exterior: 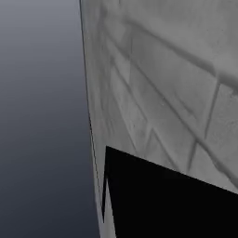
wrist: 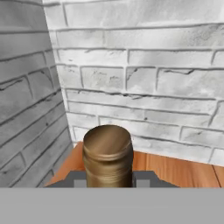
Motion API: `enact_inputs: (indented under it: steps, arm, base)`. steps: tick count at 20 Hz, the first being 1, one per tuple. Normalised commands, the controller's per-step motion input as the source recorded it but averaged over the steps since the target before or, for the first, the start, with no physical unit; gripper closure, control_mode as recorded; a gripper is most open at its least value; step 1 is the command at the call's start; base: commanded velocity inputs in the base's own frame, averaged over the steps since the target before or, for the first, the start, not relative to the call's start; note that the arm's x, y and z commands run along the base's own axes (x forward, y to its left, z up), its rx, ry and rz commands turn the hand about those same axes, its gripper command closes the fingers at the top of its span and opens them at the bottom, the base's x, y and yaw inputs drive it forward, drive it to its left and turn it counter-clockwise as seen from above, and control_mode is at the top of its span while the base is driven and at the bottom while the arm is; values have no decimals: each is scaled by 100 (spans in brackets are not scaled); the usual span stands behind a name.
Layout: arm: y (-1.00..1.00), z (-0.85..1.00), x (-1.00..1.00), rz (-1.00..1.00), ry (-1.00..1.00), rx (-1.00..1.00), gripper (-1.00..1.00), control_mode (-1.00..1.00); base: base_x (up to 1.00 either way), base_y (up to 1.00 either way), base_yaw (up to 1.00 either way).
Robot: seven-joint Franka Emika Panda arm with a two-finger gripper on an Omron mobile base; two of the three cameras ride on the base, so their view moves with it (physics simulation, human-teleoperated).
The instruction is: Get the candle and the wine from the cabinet and move them to the dining counter.
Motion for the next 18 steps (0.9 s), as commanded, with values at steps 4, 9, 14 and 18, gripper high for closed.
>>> enact_inputs:
  steps: [4,9,14,18]
  arm:
    - [-57,0,-54,0,-7,0,100,-100]
    - [-61,0,-81,0,-8,0,100,-100]
    - [-55,0,-100,0,-9,0,100,-100]
    - [-36,8,-100,-2,-5,0,100,-100]
  base:
    - [0,0,0]
    - [0,0,0]
    - [0,0,0]
    - [0,0,0]
